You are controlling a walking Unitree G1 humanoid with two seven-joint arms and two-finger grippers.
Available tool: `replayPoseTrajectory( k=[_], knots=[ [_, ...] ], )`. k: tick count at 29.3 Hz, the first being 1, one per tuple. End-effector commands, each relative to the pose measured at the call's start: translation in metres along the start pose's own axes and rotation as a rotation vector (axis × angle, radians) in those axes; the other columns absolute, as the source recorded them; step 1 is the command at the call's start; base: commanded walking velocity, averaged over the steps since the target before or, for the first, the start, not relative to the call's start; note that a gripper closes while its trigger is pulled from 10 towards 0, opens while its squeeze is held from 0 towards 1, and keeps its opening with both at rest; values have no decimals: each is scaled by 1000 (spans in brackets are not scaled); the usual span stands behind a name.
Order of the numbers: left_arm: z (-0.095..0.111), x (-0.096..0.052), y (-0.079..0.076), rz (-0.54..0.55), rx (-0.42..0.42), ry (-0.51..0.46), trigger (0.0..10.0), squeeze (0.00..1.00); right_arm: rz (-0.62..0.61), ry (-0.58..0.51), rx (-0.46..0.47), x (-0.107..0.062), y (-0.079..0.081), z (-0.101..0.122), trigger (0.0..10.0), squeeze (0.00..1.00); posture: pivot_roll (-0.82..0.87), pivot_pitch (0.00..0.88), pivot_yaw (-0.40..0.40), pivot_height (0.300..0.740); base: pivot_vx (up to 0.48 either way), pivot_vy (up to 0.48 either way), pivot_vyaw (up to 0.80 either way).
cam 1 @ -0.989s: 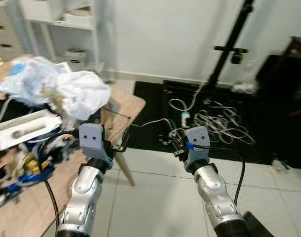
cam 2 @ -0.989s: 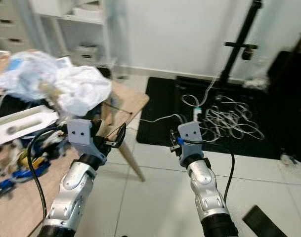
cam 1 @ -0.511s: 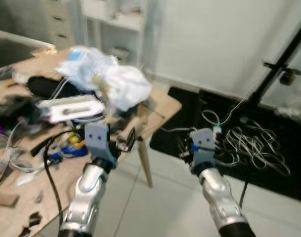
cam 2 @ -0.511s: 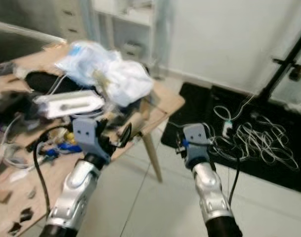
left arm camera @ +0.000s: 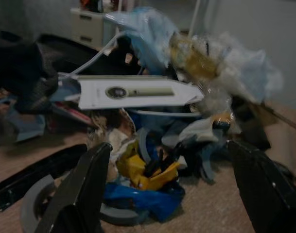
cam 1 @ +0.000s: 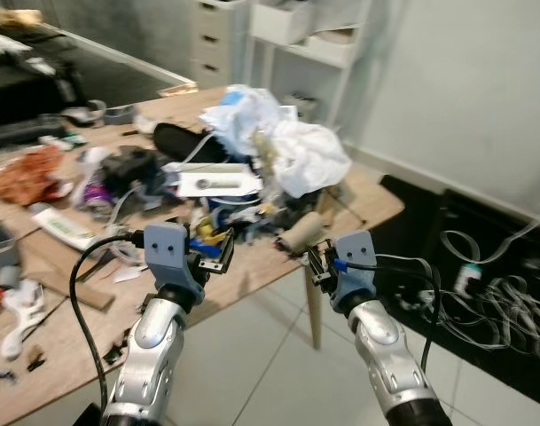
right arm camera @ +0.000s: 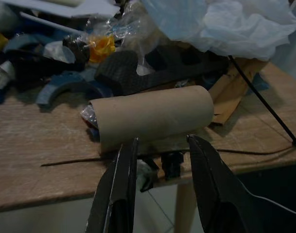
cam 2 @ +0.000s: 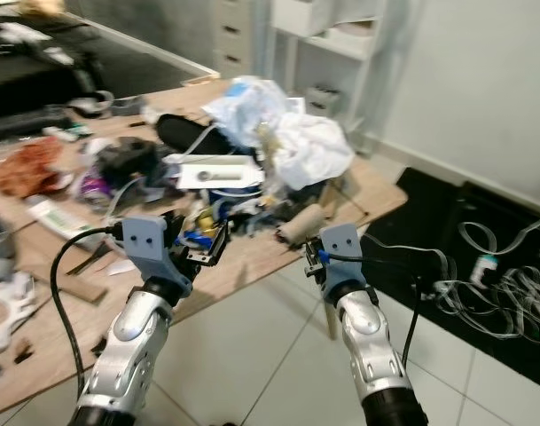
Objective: Picking trash to rubbish bin
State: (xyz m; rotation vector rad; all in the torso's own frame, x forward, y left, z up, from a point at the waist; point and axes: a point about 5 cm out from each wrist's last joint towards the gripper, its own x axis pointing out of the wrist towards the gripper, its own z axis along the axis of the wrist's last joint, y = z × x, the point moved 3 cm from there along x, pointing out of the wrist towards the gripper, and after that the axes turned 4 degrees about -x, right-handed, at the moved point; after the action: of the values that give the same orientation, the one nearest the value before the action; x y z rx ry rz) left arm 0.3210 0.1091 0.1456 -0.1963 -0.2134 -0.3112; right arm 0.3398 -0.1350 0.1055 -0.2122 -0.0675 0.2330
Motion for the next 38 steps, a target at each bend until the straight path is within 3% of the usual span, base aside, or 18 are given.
replayPoseTrajectory(
  k=[1, 34, 38],
  knots=[
    [-3, -3, 2, 10, -11, 11, 10000, 0, 10, 8, 5, 0, 4, -2, 10000, 0, -16, 88, -91, 740, 0, 0, 800],
    [-2, -3, 1, 8, -10, 14, 10000, 0, 13, 8, 9, 0, 5, -2, 10000, 0, -14, 89, -91, 740, 0, 0, 800],
    [-10, -2, 0, -2, -13, 66, 10000, 0, -30, -20, 54, 0, 0, 2, 10000, 0, -11, 94, -90, 740, 0, 0, 172]
  ],
)
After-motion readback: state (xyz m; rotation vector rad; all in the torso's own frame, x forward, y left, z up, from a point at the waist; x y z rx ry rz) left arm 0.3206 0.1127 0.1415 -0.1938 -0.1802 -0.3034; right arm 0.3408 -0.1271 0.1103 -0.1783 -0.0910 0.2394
